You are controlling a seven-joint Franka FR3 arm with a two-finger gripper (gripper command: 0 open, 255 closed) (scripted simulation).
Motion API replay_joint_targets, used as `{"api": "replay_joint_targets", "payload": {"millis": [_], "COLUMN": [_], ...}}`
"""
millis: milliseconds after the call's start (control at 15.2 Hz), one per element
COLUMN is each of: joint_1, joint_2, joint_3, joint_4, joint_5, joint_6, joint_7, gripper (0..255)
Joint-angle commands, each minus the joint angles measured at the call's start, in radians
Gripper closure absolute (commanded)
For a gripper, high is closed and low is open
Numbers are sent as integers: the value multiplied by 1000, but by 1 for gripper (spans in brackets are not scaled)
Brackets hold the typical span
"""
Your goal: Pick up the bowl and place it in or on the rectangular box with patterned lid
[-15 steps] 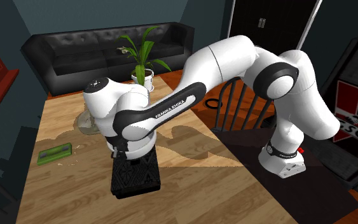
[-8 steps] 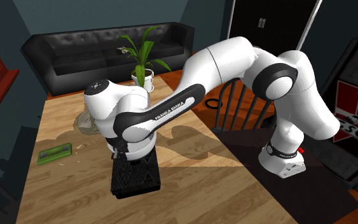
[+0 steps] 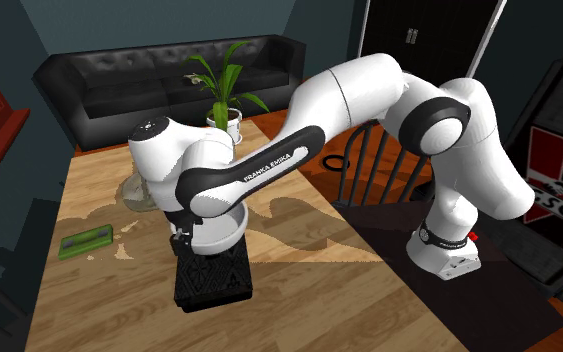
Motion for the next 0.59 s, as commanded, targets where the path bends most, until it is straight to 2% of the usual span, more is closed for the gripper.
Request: {"api": "replay_joint_targets", "payload": {"millis": [0,66,528], "joint_1": [4,5,5], "joint_2": [-13,-17,-17], "joint_3": [1,1,1], "joint_4": [39,58,58], "joint_5": [0,0,0], "joint_6": [-53,-76,-76], "joint_7": [1,1,1], "gripper": [0,0,0]}}
